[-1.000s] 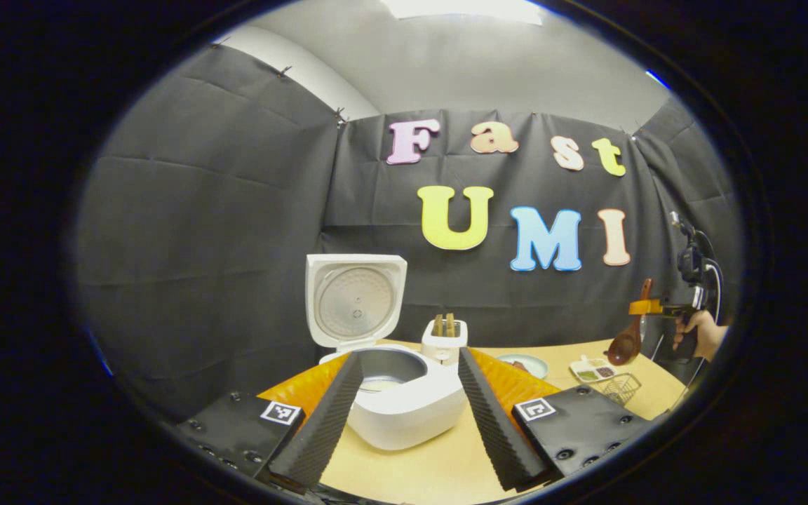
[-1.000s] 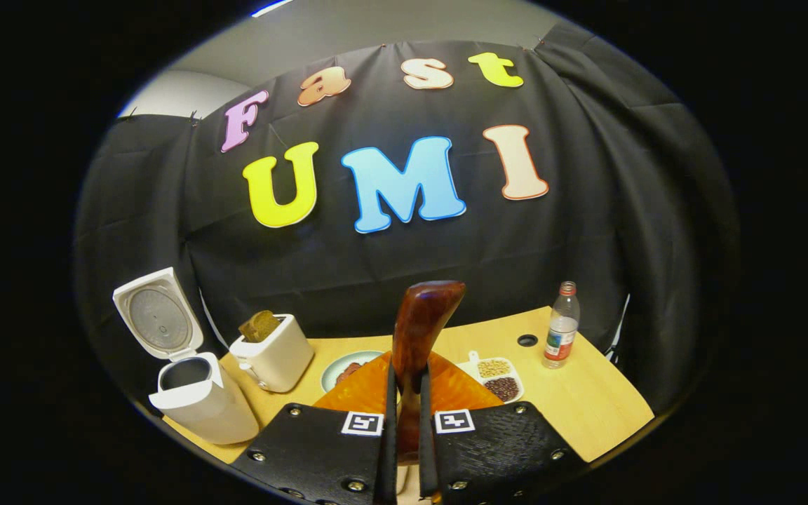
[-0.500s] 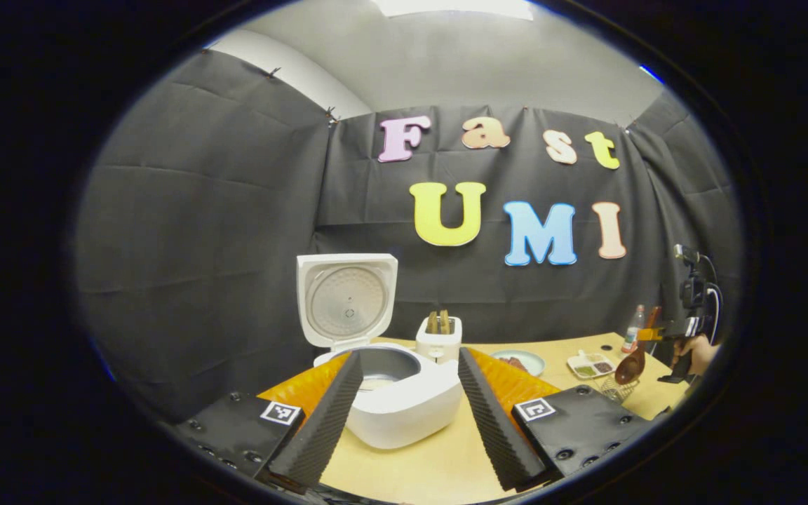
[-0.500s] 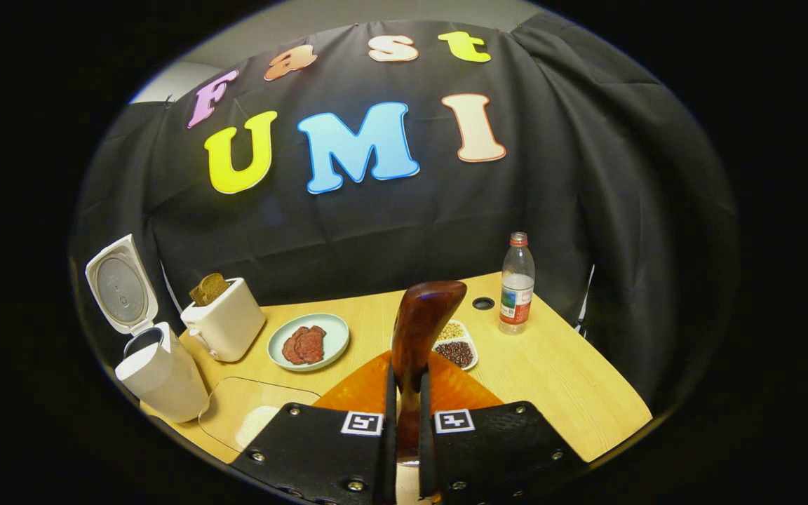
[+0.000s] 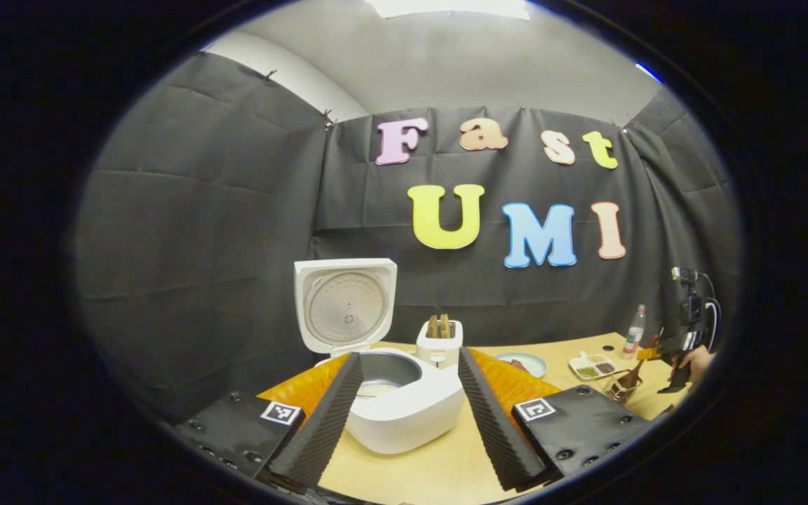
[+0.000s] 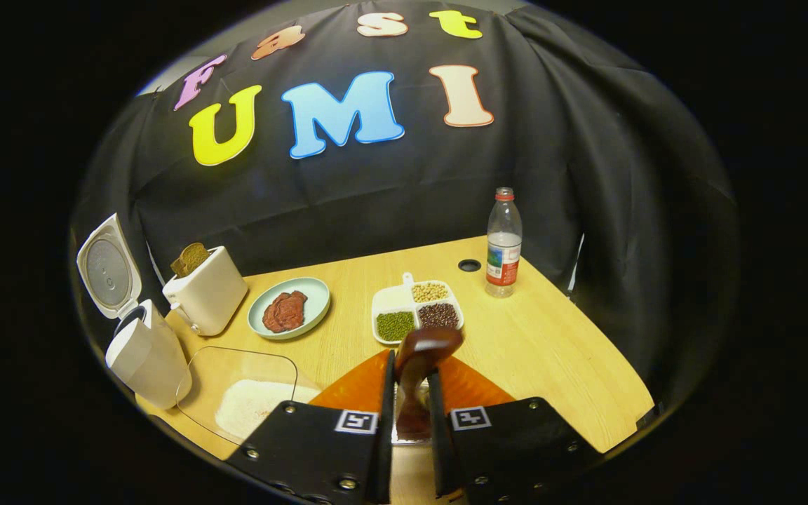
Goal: Close the left gripper, press the button to open the rice cooker; take a wooden spoon from the chopstick holder with the right hand, scoop a spoonful of rice and pour it into the rice cooker, then put the wooden spoon back into the chopstick holder.
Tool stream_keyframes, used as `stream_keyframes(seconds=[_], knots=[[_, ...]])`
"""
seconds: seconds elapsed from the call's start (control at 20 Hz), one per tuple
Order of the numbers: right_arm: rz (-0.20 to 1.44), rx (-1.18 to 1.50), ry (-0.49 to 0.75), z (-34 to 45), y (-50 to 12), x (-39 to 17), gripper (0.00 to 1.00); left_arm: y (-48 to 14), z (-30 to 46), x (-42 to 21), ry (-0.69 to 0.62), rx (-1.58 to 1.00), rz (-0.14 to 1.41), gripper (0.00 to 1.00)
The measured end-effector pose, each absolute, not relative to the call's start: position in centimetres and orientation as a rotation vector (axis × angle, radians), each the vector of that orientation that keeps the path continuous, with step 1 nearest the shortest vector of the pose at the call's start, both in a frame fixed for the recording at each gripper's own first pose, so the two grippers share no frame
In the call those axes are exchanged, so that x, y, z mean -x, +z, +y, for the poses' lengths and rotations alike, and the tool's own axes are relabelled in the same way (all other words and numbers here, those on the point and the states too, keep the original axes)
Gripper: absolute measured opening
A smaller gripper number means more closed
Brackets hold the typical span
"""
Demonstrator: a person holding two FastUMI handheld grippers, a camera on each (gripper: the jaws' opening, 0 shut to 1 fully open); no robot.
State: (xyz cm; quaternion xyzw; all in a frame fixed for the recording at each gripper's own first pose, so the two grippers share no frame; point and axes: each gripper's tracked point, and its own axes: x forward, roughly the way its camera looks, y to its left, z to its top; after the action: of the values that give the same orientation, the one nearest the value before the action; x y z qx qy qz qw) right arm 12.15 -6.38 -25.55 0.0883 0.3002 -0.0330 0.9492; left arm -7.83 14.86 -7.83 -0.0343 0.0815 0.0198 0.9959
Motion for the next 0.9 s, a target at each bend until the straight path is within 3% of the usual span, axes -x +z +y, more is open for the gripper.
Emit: stream_keyframes(seconds=[0.05,0.1,0.15,0.2,0.35,0.5,0.6,0.8,0.85,0.9], knots=[[0.584,-0.165,-0.084,-7.3,-24.4,-12.3,0.33,-7.7,15.1,7.4,0.042,0.068,0.159,0.92],[0.555,-0.144,-0.105,-8.1,-23.4,-12.3,0.55,-7.6,15.5,6.9,0.045,0.068,0.155,0.92],[0.525,-0.123,-0.131,-8.8,-22.4,-12.1,0.69,-7.5,15.8,6.2,0.049,0.069,0.153,0.92],[0.49,-0.107,-0.155,-9.5,-21.0,-11.9,0.99,-7.5,16.2,5.5,0.056,0.068,0.155,0.99],[0.394,-0.068,-0.195,-10.5,-16.8,-11.6,1.0,-6.5,18.0,2.4,0.077,0.06,0.145,0.92],[0.32,-0.024,-0.207,-10.8,-13.2,-10.3,0.99,-5.6,20.4,-1.9,0.113,0.045,0.153,0.99],[0.283,0.0,-0.215,-10.8,-11.2,-9.2,1.0,-4.8,22.1,-5.1,0.128,0.055,0.153,0.92],[0.264,0.005,-0.236,-10.6,-9.8,-6.0,1.0,-3.0,25.7,-11.8,0.156,0.044,0.134,0.92],[0.261,0.017,-0.25,-10.7,-9.6,-5.3,1.0,-2.7,26.3,-13.4,0.158,0.048,0.131,0.99],[0.259,0.03,-0.267,-10.9,-9.5,-4.4,1.0,-2.3,26.8,-14.8,0.16,0.051,0.123,0.92]])
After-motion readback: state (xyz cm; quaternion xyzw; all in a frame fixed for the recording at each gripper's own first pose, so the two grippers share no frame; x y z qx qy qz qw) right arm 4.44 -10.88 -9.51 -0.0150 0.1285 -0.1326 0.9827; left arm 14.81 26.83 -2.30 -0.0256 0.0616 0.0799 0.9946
